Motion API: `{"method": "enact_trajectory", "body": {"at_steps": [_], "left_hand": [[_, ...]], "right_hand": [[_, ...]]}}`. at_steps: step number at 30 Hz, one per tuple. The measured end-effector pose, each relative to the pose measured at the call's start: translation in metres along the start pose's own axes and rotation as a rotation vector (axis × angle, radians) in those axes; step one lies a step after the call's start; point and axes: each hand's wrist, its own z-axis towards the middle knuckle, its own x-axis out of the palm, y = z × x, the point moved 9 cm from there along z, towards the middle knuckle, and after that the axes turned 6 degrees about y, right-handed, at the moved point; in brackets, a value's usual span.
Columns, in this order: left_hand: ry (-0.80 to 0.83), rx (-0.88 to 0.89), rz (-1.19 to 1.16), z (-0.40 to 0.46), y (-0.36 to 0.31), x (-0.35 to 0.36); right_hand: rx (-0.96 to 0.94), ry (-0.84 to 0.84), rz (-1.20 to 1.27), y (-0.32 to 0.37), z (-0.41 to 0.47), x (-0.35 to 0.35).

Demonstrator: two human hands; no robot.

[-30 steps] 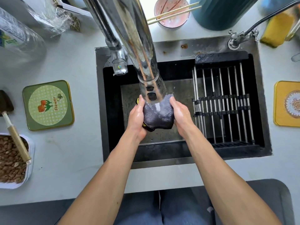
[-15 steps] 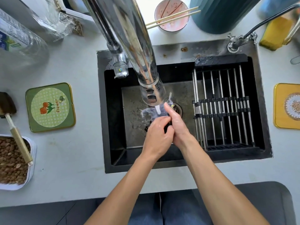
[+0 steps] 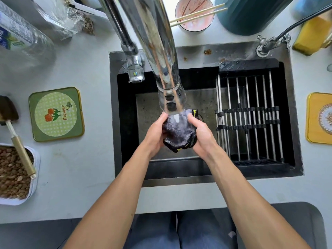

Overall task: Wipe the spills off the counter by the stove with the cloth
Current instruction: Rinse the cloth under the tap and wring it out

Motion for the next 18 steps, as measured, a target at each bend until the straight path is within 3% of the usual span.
{"method": "enact_trajectory", "body": {"at_steps": [4,10,12,18], "left_hand": [[-0.283,0.217,0.055,-0.004,-0.011,-0.025],[-0.376,0.369,0.497,-0.024,-0.039,-0.007],[-0.401,0.399,0.602,-0.033,-0.044,0.007],[-0.594,0.44,0.708,-0.045,-0.05,0.041]], "right_hand": [[-0.045,-0.212,-0.225,0.012,0.002,-0.02],[-0.079,-0.423,-0.782,0.032,0.009,-0.023],[-0.044,-0.432,-0.786,0.031,0.014,-0.018],[0.018,-0.268,-0.316,-0.005,0.01,0.007]]}}
